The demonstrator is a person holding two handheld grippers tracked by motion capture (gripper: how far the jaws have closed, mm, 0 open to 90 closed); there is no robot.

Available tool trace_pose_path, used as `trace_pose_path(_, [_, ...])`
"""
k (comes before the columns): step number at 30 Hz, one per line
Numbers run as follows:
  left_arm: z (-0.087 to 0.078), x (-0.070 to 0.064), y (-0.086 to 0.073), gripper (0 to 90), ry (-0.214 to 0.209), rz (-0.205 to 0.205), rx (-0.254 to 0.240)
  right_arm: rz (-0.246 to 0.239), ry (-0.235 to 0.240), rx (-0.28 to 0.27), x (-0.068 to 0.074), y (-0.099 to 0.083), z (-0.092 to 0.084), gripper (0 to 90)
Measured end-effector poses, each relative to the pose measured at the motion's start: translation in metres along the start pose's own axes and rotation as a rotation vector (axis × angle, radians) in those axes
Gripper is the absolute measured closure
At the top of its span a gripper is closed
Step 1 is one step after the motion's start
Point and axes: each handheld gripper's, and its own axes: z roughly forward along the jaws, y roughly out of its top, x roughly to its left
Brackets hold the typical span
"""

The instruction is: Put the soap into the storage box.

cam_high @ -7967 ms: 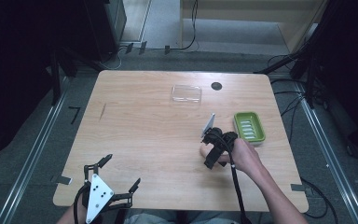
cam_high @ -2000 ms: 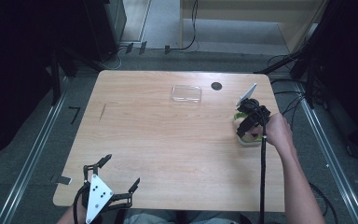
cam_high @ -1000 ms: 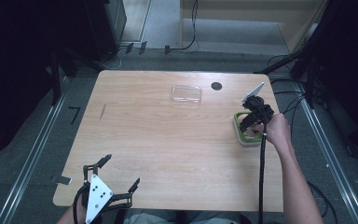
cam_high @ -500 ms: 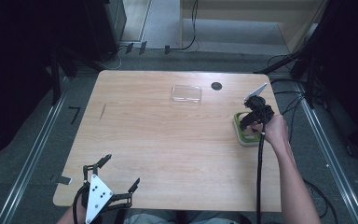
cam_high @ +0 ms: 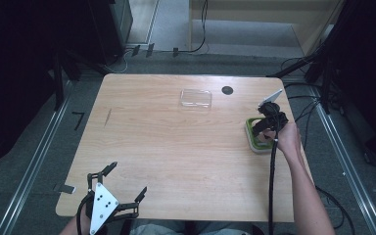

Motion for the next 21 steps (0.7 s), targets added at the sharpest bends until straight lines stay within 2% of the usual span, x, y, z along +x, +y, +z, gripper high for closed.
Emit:
trace_pose_path(12, [0.000,0.000,0.000,0.0,-0.001,-0.001,-0.001,0.031,-0.004,0.021,-0.003,0.000,0.012,33.8])
trace_pose_path(21, [0.000,0.000,0.000,0.0,-0.001,-0.001,-0.001,0.047,-0.018,0.026,-0.001,0.001,0.015,33.8])
